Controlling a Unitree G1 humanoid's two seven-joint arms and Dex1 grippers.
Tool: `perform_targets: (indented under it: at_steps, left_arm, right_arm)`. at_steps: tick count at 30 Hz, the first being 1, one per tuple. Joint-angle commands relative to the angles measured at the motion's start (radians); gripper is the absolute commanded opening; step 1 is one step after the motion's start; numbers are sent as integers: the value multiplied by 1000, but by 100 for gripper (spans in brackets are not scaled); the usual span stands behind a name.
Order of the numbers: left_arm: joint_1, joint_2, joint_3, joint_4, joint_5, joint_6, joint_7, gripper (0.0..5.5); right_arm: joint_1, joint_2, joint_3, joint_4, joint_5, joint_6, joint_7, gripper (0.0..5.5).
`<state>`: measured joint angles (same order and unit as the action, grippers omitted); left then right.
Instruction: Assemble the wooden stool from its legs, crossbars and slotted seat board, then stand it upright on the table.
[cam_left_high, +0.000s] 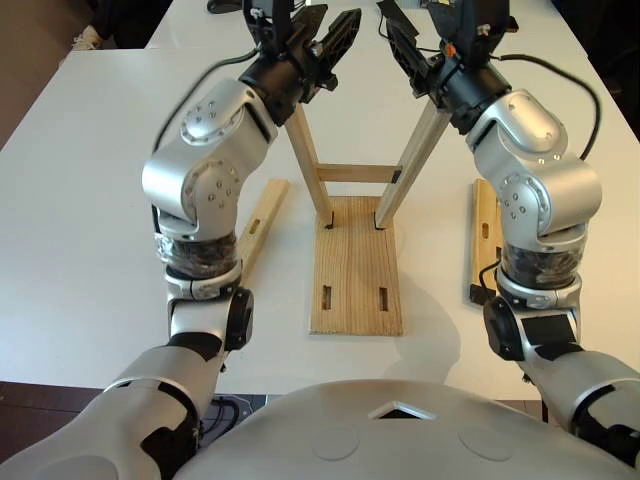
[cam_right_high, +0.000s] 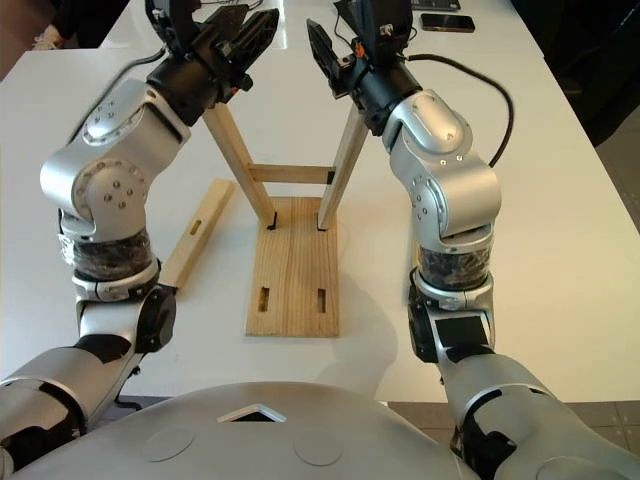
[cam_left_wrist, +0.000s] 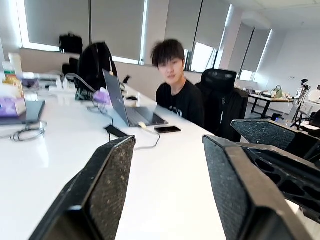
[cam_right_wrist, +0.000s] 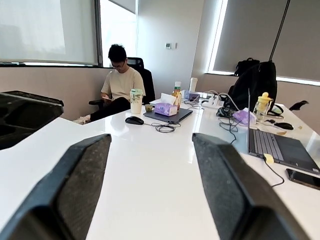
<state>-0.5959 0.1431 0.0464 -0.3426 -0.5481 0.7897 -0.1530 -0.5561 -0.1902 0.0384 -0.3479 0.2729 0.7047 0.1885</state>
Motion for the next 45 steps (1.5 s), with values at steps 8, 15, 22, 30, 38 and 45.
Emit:
perform_targets:
  at_steps: [8, 15, 22, 30, 38, 45]
  left_arm:
    - [-52, 18, 79, 59, -91, 98, 3, 250]
    - [-325, 75, 186, 51, -175, 127, 14, 250]
    - [-359, 120, 244, -60, -308, 184, 25, 250]
    - [359, 123, -121, -75, -109, 13, -115, 250]
    - [153, 129, 7, -146, -239, 4, -115, 250]
    - [-64, 257, 265, -177, -580, 95, -62, 250]
  right_arm:
    - [39, 11, -11, 11, 53, 65, 16, 299]
    - [-203, 18, -136, -113, 139, 88, -30, 299]
    - [-239, -2, -197, -206, 220, 164, -51, 299]
    - [327, -4, 60, -110, 120, 52, 21, 299]
    - [191, -17, -36, -159, 155, 14, 19, 299]
    - [-24, -33, -283, -291, 421, 91, -39, 299]
